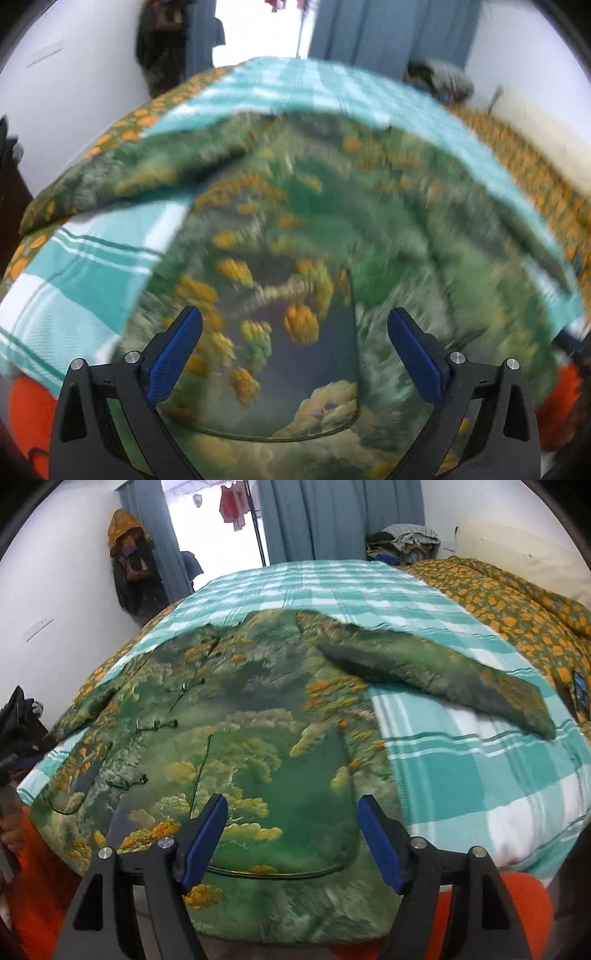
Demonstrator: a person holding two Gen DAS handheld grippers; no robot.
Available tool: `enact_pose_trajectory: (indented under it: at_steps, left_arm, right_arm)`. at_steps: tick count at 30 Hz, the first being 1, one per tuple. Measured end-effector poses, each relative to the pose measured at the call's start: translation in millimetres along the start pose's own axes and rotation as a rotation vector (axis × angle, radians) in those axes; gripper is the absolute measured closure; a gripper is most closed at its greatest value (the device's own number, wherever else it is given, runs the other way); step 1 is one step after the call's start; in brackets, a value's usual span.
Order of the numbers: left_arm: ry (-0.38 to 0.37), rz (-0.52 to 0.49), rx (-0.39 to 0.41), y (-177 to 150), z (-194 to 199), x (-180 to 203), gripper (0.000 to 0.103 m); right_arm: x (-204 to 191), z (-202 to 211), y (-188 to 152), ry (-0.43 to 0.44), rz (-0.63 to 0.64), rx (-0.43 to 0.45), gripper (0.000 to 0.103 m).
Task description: Fold large clothes
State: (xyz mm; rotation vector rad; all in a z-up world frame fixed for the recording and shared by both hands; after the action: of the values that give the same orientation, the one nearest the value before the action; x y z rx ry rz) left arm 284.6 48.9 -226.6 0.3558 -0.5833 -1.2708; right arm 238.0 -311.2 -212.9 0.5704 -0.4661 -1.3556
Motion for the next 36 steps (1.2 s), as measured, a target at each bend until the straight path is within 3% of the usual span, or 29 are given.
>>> enact_pose_trajectory:
  at_steps: [4, 7, 15, 26, 32, 36]
  left_arm:
    - [0.094, -0.106, -0.111, -28.7, -33.9, 1.7, 0.001]
    - [0.104, -0.109, -0.094, -31.9, -33.5, 0.9, 0.0]
    - [0.065, -0.097, -0.122, -33.5, -35.0, -1.4, 0.0]
    - [0.112, -0.162, -0.094, -35.4, -37.6, 5.0, 0.0]
    - [0.111, -0.163, -0.098, -33.6, -35.8, 5.3, 0.0]
    - [0.06, -0.143, -0.072, -28.2, -24.6, 9.2, 0.001]
  right_arm:
    - [-8.4, -29.9, -11.2, 0.026, 0.013, -0.069, 0.029]
    - [-13.2, -42.7, -21.2, 0.024, 0.023, -0.106, 0.028]
    - [-15.0, -45.0, -25.0, 0.023, 0.02, -0.097, 0.024]
    - [-20.1, -50.0, -26.7, -0.026, 0.03, -0.117, 0.021]
    - [-13.1, -50.8, -29.9, 0.044, -0.021, -0.099, 0.02]
    - [-12.9, -47.7, -30.9, 0.064, -0.022, -0.099, 0.02]
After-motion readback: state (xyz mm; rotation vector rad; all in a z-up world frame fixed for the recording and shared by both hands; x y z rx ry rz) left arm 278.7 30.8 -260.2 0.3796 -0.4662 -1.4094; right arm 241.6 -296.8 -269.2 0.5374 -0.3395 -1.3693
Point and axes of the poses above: each gripper's, at about its wrist camera, not at the fingertips, and z roughly against the way its jaws point, x to its right, y to its top, the point moved 7 cm from there along -z, roughly the way its jaws point, and after that the axes turned 12 degrees about z, right-handed, at the moved point
